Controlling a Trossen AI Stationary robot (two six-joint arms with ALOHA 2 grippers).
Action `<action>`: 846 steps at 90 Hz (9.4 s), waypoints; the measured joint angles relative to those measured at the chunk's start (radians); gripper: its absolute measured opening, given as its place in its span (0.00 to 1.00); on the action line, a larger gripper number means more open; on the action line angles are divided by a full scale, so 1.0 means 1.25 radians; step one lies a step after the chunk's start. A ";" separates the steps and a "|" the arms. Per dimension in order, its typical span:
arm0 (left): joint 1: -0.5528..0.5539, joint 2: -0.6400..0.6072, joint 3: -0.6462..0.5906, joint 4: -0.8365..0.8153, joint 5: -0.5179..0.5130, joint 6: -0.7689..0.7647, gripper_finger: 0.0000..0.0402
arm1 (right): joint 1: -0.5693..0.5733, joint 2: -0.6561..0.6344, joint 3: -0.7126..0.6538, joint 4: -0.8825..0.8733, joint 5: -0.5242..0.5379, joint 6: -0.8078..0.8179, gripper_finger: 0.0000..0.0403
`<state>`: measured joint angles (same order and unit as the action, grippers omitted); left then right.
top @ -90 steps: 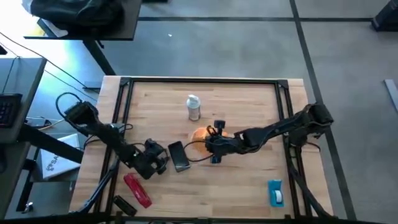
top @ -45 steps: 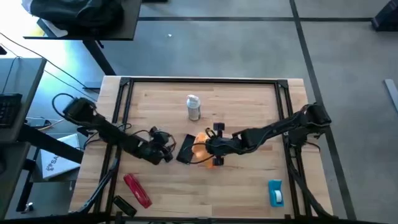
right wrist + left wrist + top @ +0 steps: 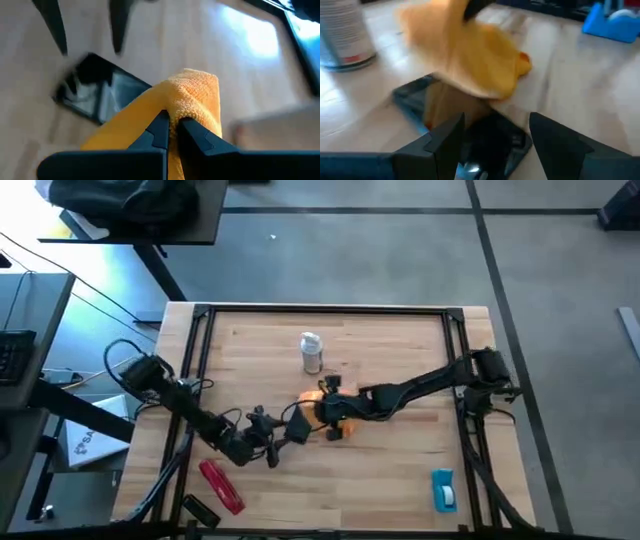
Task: Apply microfiber cloth
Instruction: Wipe the front and back of the cellphone with the yellow microfiber cloth
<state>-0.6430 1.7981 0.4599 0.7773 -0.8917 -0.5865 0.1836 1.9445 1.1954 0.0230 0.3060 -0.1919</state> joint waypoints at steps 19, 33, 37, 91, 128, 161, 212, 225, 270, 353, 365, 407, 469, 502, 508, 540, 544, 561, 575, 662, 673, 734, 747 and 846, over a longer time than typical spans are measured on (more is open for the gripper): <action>0.019 0.121 0.054 -0.065 0.013 -0.072 0.51 | 0.000 0.155 0.000 0.231 -0.019 0.006 0.00; 0.023 0.135 0.055 -0.074 0.015 -0.083 0.51 | 0.000 0.224 0.002 0.365 -0.020 0.029 0.00; 0.021 0.130 0.054 -0.087 0.013 -0.079 0.51 | -0.004 0.236 0.002 0.382 -0.004 0.040 0.00; -0.027 0.128 0.052 -0.160 -0.046 -0.149 0.51 | -0.087 0.180 0.001 0.115 0.241 -0.009 0.00; -0.028 0.129 0.051 -0.154 -0.052 -0.132 0.51 | -0.078 0.211 -0.003 0.354 -0.031 0.051 0.00; -0.029 0.130 0.050 -0.156 -0.060 -0.131 0.51 | -0.083 0.290 0.005 0.461 -0.084 0.117 0.00; -0.036 0.131 0.050 -0.157 -0.073 -0.143 0.51 | -0.089 0.153 -0.002 0.246 -0.087 0.129 0.00; -0.036 0.131 0.050 -0.157 -0.076 -0.143 0.51 | -0.054 0.179 -0.001 0.277 -0.246 0.198 0.00; -0.035 0.132 0.050 -0.153 -0.077 -0.130 0.51 | -0.043 0.186 0.005 0.133 0.141 0.125 0.00; -0.034 0.133 0.050 -0.128 -0.080 -0.094 0.51 | -0.134 0.276 0.005 0.449 -0.057 0.256 0.00; -0.036 0.133 0.050 -0.128 -0.078 -0.087 0.51 | -0.171 0.262 0.001 0.377 0.102 0.253 0.00; -0.038 0.132 0.050 -0.120 -0.070 -0.059 0.51 | -0.075 0.174 -0.001 0.243 0.025 0.232 0.00; -0.038 0.132 0.051 -0.120 -0.069 -0.052 0.51 | 0.135 0.275 0.001 0.407 0.350 0.538 0.00; -0.037 0.133 0.050 -0.126 -0.083 -0.046 0.51 | 0.029 0.277 -0.001 0.231 0.566 0.538 0.00; -0.037 0.132 0.050 -0.126 -0.084 -0.045 0.51 | 0.011 0.264 0.000 0.180 0.565 0.550 0.00; -0.038 0.132 0.050 -0.129 -0.088 -0.042 0.51 | 0.043 0.229 -0.002 0.317 0.365 0.399 0.00; -0.038 0.132 0.050 -0.129 -0.088 -0.041 0.51 | 0.043 0.229 -0.002 0.352 0.293 0.401 0.00; -0.038 0.132 0.050 -0.128 -0.088 -0.042 0.51 | 0.020 0.229 0.000 0.416 0.024 0.367 0.00; -0.038 0.132 0.050 -0.128 -0.089 -0.043 0.51 | -0.035 0.227 0.000 0.399 -0.019 0.333 0.00; -0.089 -0.339 0.049 -0.365 -0.100 0.114 0.51 | -0.008 -0.166 0.000 -0.369 0.323 0.394 0.00; -0.095 -0.459 0.049 -0.488 -0.078 0.066 0.51 | -0.013 -0.188 0.000 -0.534 0.376 0.484 0.00; 0.208 -0.797 -0.278 0.049 0.421 0.385 0.12 | -0.261 -0.555 -0.516 0.057 0.162 0.392 0.00; 0.293 -0.811 -0.356 0.178 0.387 0.348 0.02 | -0.275 -0.559 -0.580 0.283 0.052 0.295 0.00; 0.625 -0.897 -0.345 0.004 0.733 0.248 0.00 | -0.404 -0.428 -0.491 0.424 -0.266 0.130 0.67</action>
<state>0.1388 0.6763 0.0284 0.7817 0.0239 -0.2767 -0.3208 1.4097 0.5821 0.5531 -0.0267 -0.0288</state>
